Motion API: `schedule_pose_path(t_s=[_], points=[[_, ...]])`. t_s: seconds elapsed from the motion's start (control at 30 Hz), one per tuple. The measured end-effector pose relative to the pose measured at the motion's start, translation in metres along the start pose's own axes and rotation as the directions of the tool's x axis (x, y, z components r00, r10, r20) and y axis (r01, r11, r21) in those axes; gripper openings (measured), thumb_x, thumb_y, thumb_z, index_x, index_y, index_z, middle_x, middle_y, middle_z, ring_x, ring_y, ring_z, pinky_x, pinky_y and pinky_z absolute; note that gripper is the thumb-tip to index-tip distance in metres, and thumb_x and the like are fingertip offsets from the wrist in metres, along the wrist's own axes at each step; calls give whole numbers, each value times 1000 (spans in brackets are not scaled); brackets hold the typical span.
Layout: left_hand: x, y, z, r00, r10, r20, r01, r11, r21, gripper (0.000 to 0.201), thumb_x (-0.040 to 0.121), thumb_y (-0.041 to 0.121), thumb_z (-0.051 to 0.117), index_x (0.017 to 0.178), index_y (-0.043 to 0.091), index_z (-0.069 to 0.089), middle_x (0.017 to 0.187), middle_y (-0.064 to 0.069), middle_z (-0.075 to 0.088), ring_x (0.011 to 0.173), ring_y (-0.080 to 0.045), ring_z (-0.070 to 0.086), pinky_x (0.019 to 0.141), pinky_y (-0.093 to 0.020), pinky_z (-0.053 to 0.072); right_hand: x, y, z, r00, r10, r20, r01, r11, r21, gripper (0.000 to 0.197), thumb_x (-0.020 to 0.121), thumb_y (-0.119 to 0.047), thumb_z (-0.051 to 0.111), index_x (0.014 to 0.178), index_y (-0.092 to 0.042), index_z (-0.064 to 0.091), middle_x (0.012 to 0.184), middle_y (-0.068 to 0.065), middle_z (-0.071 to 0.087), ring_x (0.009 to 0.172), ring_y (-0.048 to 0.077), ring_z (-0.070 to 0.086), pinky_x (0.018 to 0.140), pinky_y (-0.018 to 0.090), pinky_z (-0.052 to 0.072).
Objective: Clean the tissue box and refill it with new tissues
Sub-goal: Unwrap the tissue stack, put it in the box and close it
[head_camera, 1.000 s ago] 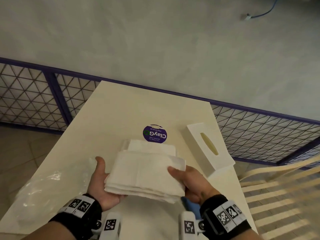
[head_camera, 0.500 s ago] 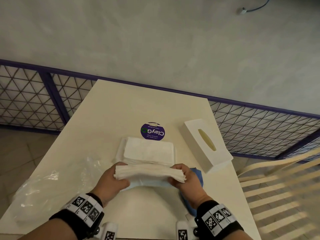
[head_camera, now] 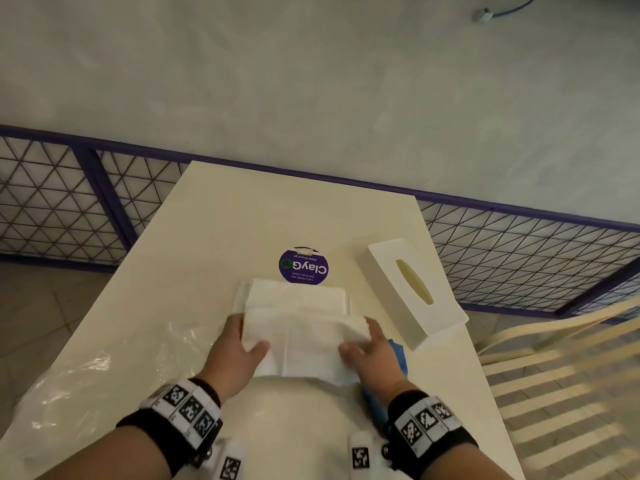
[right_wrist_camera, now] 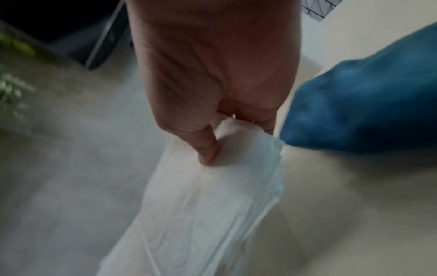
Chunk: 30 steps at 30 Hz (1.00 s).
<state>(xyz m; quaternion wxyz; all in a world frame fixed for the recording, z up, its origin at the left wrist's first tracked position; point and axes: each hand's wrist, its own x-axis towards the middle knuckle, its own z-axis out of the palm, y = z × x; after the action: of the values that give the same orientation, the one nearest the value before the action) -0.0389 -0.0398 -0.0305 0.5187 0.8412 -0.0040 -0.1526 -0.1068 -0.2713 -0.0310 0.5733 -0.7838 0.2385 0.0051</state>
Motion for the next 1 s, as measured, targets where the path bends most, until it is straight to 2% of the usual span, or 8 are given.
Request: schedule_pose_path(t_s=[0.07, 0.23, 0.4, 0.53, 0.67, 0.77, 0.9, 1.0], points=[[18, 20, -5, 998, 16, -64, -14, 1000, 25, 54, 84, 19, 68, 130, 12, 41, 108, 0, 57, 94, -20, 56, 81, -28, 43, 21, -15, -2, 996, -31, -89, 29, 999, -23, 58, 81, -17, 70, 128, -30, 40, 107, 0, 64, 99, 22, 63, 92, 41, 53], [67, 44, -14, 991, -15, -136, 25, 997, 75, 61, 83, 24, 70, 135, 12, 41, 121, -8, 61, 95, -24, 59, 82, -30, 45, 68, -49, 0, 989, 9, -147, -15, 999, -38, 67, 79, -22, 71, 135, -26, 35, 92, -5, 58, 92, 23, 63, 90, 43, 53], [87, 37, -8, 992, -55, -114, 70, 989, 130, 64, 85, 25, 67, 140, 12, 37, 131, -9, 57, 111, -27, 58, 87, -30, 43, 97, -43, 11, 986, 96, -138, -106, 992, -67, 70, 78, -27, 71, 137, -27, 32, 124, 13, 59, 101, 26, 63, 93, 42, 52], [87, 28, -5, 994, 37, -104, -7, 962, 274, 71, 88, 27, 63, 148, 18, 26, 151, -8, 28, 133, -23, 40, 109, -35, 34, 98, -38, 7, 981, 178, -83, -194, 945, -262, 76, 83, -32, 68, 145, -21, 24, 136, 11, 51, 118, 25, 55, 96, 30, 43], [70, 25, 2, 925, 322, 200, -376, 717, 586, 65, 91, 43, 51, 148, 37, 21, 159, 6, 11, 147, -18, 9, 119, -37, 8, 97, -43, -13, 980, 22, -197, -82, 951, -299, 58, 85, -23, 65, 137, -18, 40, 136, 8, 51, 119, 24, 53, 100, 35, 43], [57, 20, 16, 843, 245, 479, -532, 508, 677, 70, 90, 58, 38, 148, 44, -1, 152, 16, -18, 142, -14, -24, 114, -36, -18, 105, -52, -43, 927, -134, -350, -44, 889, -455, 56, 82, -18, 62, 135, -18, 44, 136, 8, 46, 126, 29, 44, 105, 39, 37], [55, 11, 33, 829, 48, 557, -524, 414, 745, 78, 89, 62, 36, 137, 48, -24, 144, 12, -37, 136, -17, -33, 114, -48, -19, 117, -51, -81, 918, 77, -390, -341, 654, -676, 74, 75, -21, 63, 140, -26, 28, 131, 9, 43, 123, 31, 40, 102, 50, 35], [58, 7, 37, 833, -25, 553, -498, 400, 769, 77, 90, 60, 36, 133, 50, -28, 143, 13, -39, 142, -24, -28, 114, -52, -16, 127, -33, -89, 925, 240, -296, -381, 590, -711, 79, 73, -19, 61, 140, -33, 20, 119, 9, 50, 115, 32, 48, 99, 52, 41]])
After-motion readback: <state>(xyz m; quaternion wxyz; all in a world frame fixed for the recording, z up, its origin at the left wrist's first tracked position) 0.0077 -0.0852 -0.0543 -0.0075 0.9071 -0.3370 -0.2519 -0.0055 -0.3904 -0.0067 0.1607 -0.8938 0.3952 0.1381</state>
